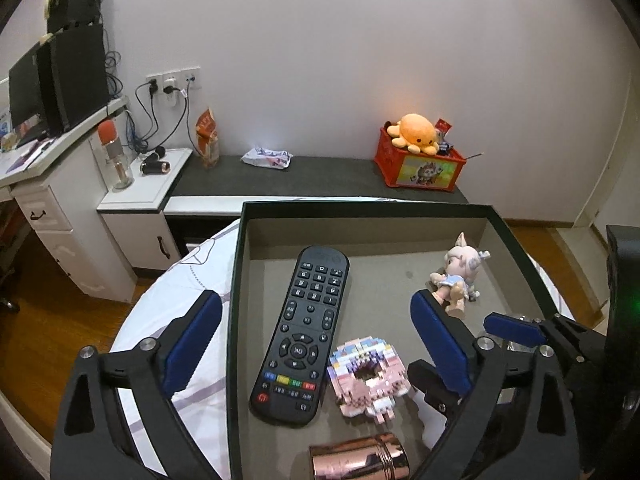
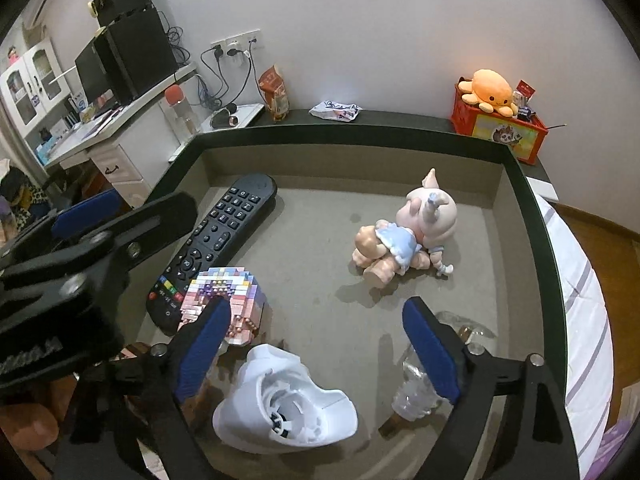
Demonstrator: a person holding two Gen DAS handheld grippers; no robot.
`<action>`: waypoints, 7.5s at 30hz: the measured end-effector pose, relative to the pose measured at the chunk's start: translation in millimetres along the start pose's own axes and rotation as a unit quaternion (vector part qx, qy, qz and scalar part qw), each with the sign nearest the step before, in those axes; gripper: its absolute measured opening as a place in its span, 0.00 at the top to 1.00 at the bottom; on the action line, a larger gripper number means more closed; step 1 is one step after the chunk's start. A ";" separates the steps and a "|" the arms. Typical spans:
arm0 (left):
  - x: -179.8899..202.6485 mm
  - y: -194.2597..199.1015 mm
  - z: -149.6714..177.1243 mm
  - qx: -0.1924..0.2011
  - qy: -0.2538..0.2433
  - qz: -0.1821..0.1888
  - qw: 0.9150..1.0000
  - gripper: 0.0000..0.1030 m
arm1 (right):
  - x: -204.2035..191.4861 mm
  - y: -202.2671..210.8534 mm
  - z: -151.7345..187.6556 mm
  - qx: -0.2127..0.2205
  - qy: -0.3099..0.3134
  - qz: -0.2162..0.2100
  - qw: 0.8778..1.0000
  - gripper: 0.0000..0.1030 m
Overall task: Organize rigid objects
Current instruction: 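Lower the remote and speaker into the pink box and open both grippers, then withdraw both grippers from the box toward the remaining items, then grasp the black hair clip with the left gripper while the right gripper grasps the white astronaut figure, then lower the hair clip and astronaut into the pink box and open both grippers, then withdraw both grippers from the box back over the table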
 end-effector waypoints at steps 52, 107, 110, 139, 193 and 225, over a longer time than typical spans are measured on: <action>71.9 161.4 173.6 0.030 -0.002 0.017 0.999 0.00 | 65.7 148.0 171.0 0.050 -0.107 0.031 0.992 0.10; 22.9 65.2 175.2 -0.045 0.077 0.016 0.996 0.69 | 70.7 52.4 139.6 0.018 -0.092 0.032 0.995 0.32; 20.2 70.1 177.9 -0.050 0.075 0.030 0.995 0.68 | 69.1 53.0 140.3 0.016 -0.091 0.034 0.995 0.32; 29.6 107.2 189.4 -0.049 0.018 0.049 0.997 0.81 | 67.2 75.7 143.5 0.027 -0.101 0.027 0.994 0.32; 65.3 -14.3 38.9 -0.023 0.006 0.079 0.997 0.11 | 52.2 30.4 32.9 0.052 0.048 0.090 0.993 0.20; 85.6 166.8 83.3 0.078 -0.028 0.034 0.996 0.00 | 41.7 152.7 95.3 0.117 -0.060 0.050 0.990 0.00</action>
Point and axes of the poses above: each gripper's, at about its wrist camera, not at the fingertips, and y roughly against the way its jaws point, x to its right, z to its underside, the point moved 7 cm from there along -y, roughly the way its jaws point, and after that the axes turned 12 degrees about z, right-handed, at the moved point
